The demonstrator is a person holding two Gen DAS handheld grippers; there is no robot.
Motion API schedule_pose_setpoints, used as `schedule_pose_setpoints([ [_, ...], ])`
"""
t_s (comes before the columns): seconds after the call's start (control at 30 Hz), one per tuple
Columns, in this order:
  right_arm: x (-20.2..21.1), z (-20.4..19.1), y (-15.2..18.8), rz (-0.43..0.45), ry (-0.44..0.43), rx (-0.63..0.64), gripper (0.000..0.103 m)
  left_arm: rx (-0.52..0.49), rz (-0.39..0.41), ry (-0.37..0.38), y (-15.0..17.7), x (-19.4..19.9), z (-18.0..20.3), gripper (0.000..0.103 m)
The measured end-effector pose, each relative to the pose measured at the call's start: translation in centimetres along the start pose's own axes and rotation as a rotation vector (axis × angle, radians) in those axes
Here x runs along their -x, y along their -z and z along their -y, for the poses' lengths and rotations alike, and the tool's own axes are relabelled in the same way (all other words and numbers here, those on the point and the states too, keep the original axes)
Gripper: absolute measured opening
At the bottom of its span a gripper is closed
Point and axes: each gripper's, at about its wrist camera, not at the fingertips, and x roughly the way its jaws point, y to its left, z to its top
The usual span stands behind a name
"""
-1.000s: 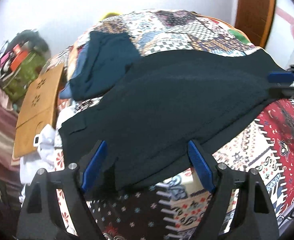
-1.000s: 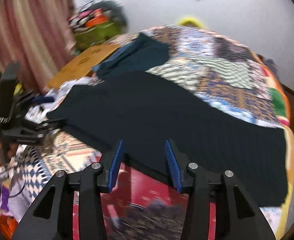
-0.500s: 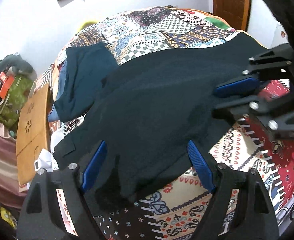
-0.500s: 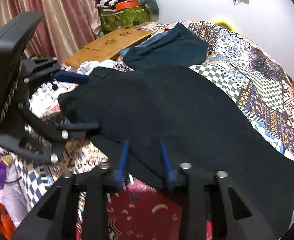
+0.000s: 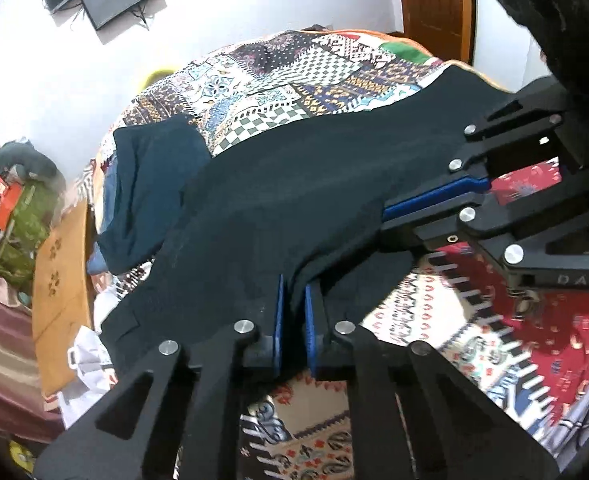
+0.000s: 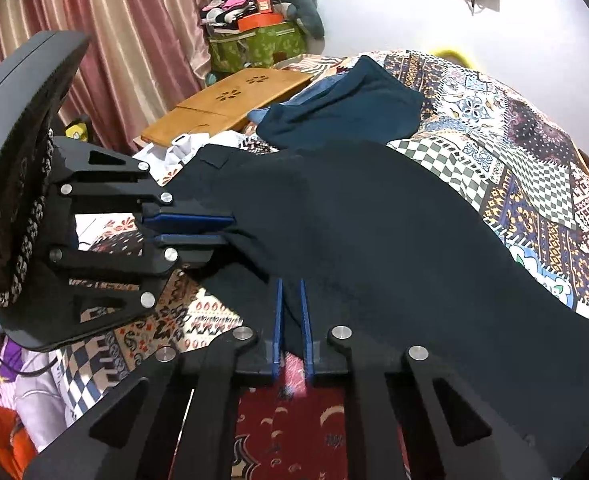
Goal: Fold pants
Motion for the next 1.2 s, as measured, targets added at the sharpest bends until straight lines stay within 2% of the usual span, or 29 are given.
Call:
schedule_pose_setpoints([
  [0.2, 0.1, 0.2, 1.0, -0.035, -0.023, -0.025, 0.004, 0.087, -0.020, 0.094, 1.0, 0.3, -0.6, 0.004],
  [0.3, 0.5, 0.4, 1.2, -0.042, -0.035, -0.038, 0.004, 0.135, -0.003, 0.116, 1.5, 0.7, -0.8, 0.003],
  [0.43, 1.9, 0.8, 0.2, 0.002, -0.043, -0.070, 0.005, 0.176, 0.019, 0.135, 1.9, 1.5, -1.1, 0.000],
  [0.47, 2.1, 1.1, -0.3, 0.015, -0.040, -0.085, 0.007, 0.184, 0.026, 0.132, 1.9, 1.7, -1.3, 0.000],
  [0.57, 2.0, 1.4, -1.3, 0.033, -0.029, -0.098, 0.029, 0.191, 0.034, 0.088, 2.1, 2.6, -1.7, 0.000],
  [0.63, 1.9, 0.9, -1.4, 0.044, -0.030, -0.083, 0.031, 0.195, 0.021, 0.067, 2.3, 2.7, -2.0, 0.002],
  [0.7, 1.4, 0.2, -1.2, 0.024, -0.042, -0.064, 0.032, 0.200, -0.006, 0.054, 2.5, 2.4, -2.3, 0.009],
  [0.77, 1.0, 0.0, -0.7, 0.011, -0.052, -0.071, 0.033, 0.237, -0.031, 0.082, 2.6, 1.8, -3.0, 0.025],
  [0.87, 0.8, 0.3, -0.4, 0.010, -0.060, -0.104, 0.033, 0.308, -0.020, 0.101, 2.4, 1.6, -4.4, 0.043],
  [0.93, 0.6, 0.8, -0.7, 0.020, -0.055, -0.139, 0.033, 0.347, -0.011, 0.102, 2.0, 1.5, -5.4, 0.050],
  [1.03, -0.3, 1.5, -0.9, 0.015, -0.030, -0.166, 0.037, 0.353, -0.013, 0.093, 1.3, 1.2, -6.1, 0.057],
  [1.13, -1.6, 2.1, -0.2, -0.040, -0.030, -0.198, 0.041, 0.362, -0.030, 0.077, 0.4, 0.5, -7.0, 0.065],
  [1.2, -1.3, 1.8, 0.4, -0.018, -0.022, -0.185, 0.041, 0.387, -0.035, 0.074, -0.6, -0.4, -8.1, 0.069],
])
